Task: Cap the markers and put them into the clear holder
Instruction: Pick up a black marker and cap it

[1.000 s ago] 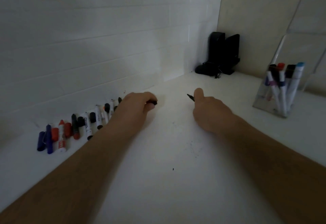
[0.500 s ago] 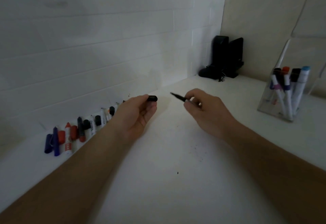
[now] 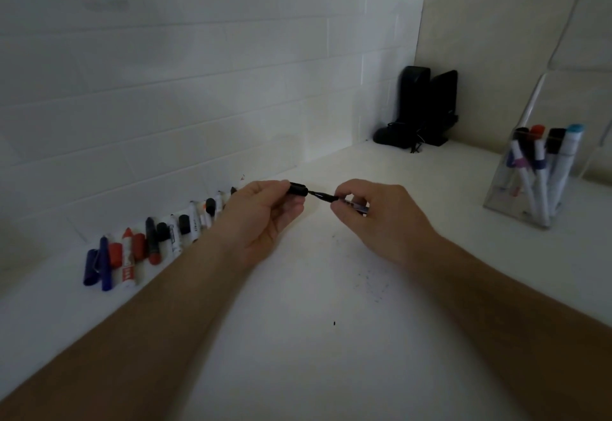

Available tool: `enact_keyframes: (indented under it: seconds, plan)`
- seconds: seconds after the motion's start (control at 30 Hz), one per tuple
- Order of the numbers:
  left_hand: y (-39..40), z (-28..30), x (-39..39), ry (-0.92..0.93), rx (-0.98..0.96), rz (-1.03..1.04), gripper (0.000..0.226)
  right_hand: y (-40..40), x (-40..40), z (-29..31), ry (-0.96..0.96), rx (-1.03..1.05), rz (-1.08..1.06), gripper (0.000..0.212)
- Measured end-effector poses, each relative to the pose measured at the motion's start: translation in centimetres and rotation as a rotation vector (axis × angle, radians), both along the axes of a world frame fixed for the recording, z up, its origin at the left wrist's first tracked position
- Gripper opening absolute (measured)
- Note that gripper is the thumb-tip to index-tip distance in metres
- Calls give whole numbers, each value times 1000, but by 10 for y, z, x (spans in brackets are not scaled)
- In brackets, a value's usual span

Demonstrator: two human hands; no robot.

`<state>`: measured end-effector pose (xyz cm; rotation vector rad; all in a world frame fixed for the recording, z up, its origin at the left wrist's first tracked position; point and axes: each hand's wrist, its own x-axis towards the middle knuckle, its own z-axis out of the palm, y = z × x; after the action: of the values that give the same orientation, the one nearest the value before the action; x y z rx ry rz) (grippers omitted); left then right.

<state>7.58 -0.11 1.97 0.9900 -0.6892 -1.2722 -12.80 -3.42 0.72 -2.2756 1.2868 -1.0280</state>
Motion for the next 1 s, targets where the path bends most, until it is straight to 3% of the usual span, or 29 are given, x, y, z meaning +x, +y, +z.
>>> enact_keyframes:
  seconds: [0.17,0.23,0.3,0.4,0.43,0.6,0.87,1.0]
  plan:
    - [1,-2,-4,-84,-30,43,5,-4,-1,-4,66,-39,-2,16]
    - [2,-5,-7,-244,-62,64,10,-6,-1,-5,140,-104,-10,18]
    - [5,-9,-8,-576,-122,50,17,-8,-1,-6,208,-202,-25,17]
    - [5,-12,-8,-1290,-233,55,19,-10,-2,-5,262,-321,-50,12]
    - [5,-11,-8,-1377,-245,70,18,-10,-3,-4,261,-333,-52,11]
    - [6,-9,-14,-1403,-174,63,14,-11,-2,-8,262,-286,-20,12]
    - [7,-10,-19,-1375,-229,52,14,-12,-5,-6,232,-135,14,11]
    - [4,-16,-25,-1376,-274,40,12,-6,-8,6,442,-251,-41,26]
